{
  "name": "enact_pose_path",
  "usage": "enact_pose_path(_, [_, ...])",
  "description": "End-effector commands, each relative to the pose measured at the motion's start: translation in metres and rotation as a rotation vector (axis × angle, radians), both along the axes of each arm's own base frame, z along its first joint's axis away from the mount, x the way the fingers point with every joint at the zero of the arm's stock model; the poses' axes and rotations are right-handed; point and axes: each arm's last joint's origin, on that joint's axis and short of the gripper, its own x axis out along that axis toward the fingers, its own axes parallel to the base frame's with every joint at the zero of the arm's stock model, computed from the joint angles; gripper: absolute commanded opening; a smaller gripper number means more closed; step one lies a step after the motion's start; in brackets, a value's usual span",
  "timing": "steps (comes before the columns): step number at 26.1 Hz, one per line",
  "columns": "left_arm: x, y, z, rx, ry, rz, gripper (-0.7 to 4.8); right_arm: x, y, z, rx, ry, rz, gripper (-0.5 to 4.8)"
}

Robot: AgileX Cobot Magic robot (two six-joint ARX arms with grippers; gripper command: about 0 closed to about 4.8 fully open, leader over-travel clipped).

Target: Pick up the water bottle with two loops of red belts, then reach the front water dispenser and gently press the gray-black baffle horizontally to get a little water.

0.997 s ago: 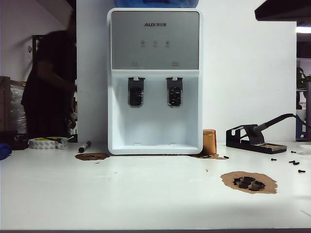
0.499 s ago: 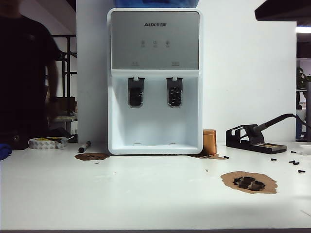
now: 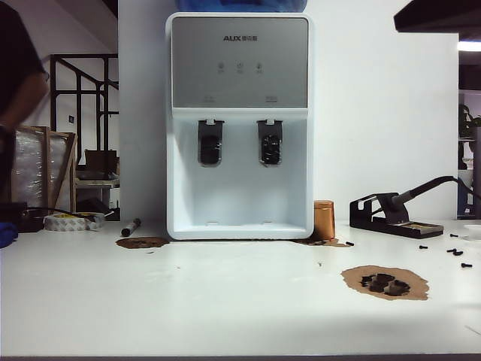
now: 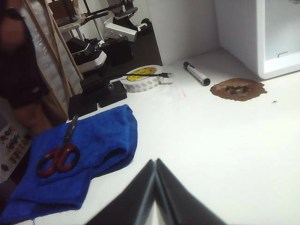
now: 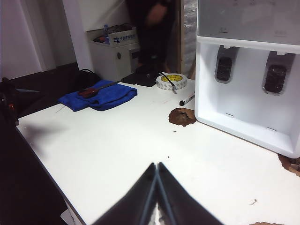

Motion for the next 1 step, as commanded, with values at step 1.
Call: enact_pose_path(1, [-0.0001, 0.0002, -0.0006, 0.000, 0.003, 0.003, -0.04, -0.0001, 0.0006, 0.0019, 0.013, -0.007, 0.005, -0.01])
